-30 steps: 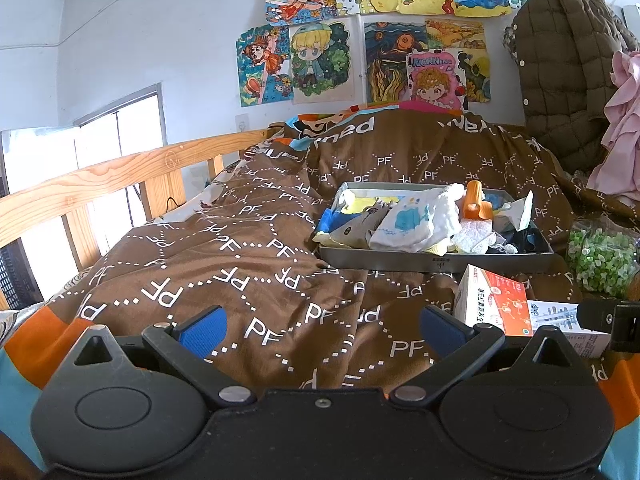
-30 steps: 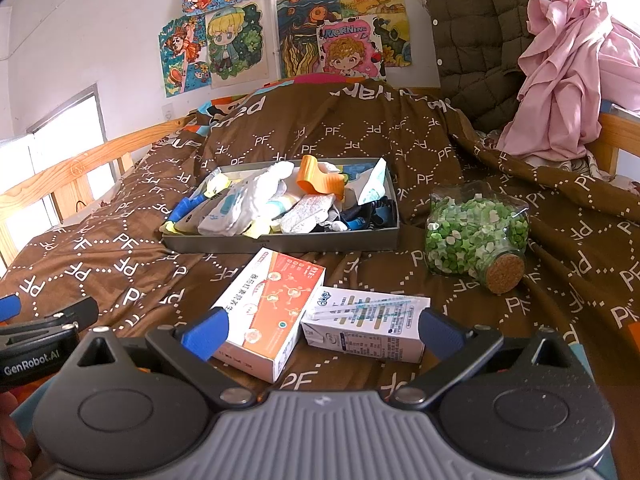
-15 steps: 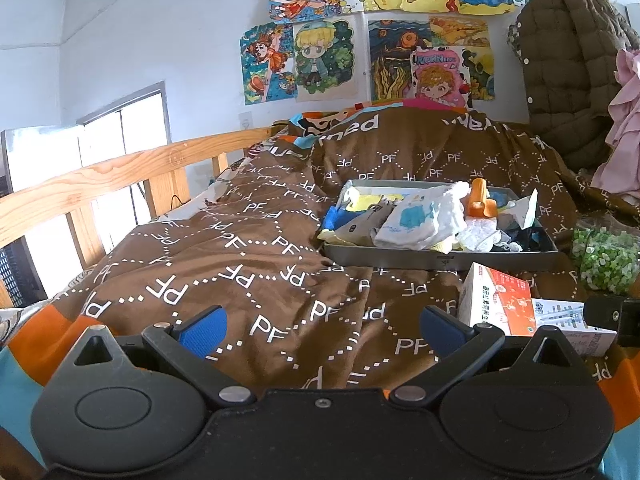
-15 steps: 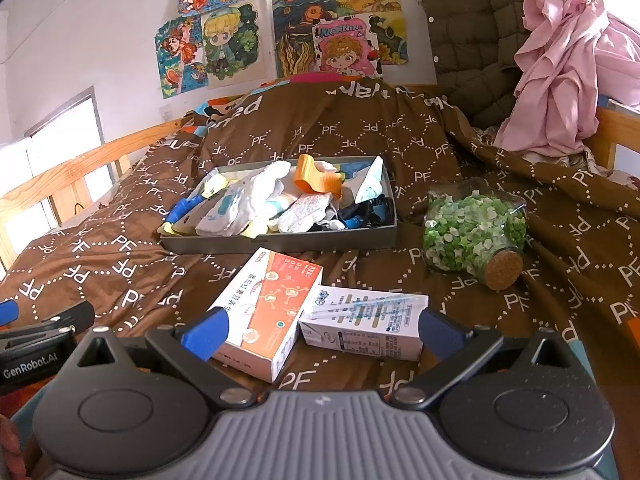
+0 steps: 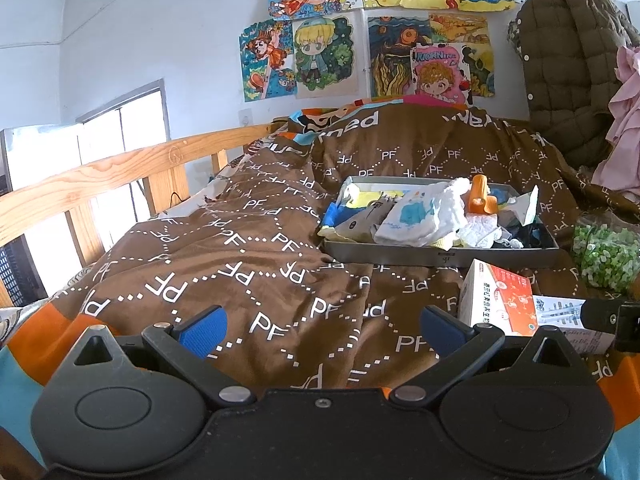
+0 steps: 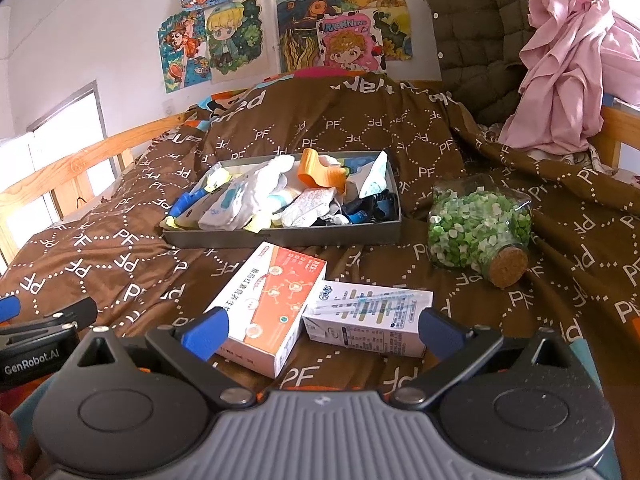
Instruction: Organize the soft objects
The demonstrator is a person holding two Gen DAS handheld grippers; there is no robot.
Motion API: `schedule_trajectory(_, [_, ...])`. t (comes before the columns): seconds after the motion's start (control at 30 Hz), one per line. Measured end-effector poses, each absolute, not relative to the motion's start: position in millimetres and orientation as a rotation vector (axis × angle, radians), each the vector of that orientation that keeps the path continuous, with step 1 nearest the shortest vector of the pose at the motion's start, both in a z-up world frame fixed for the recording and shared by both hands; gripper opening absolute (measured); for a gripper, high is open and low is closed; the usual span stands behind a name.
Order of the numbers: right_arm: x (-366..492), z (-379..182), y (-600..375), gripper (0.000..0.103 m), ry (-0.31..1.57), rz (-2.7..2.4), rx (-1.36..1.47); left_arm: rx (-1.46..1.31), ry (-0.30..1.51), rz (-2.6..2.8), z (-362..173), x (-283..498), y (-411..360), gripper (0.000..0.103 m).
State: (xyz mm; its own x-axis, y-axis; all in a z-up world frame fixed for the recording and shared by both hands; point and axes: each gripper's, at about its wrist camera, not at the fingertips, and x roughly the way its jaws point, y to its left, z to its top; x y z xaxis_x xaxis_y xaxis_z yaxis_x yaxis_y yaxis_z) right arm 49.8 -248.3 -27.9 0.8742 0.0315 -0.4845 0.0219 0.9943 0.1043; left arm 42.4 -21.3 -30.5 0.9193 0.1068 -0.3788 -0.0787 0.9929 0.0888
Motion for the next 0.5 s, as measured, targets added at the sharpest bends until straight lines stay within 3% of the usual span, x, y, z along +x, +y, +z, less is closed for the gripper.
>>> schedule_trajectory(0.5, [50.7,-27.5,-250.8,0.103,0.516,0.021,0.13,0.076,0.398,0.099,-28.3,46.0,-23.2,0.102])
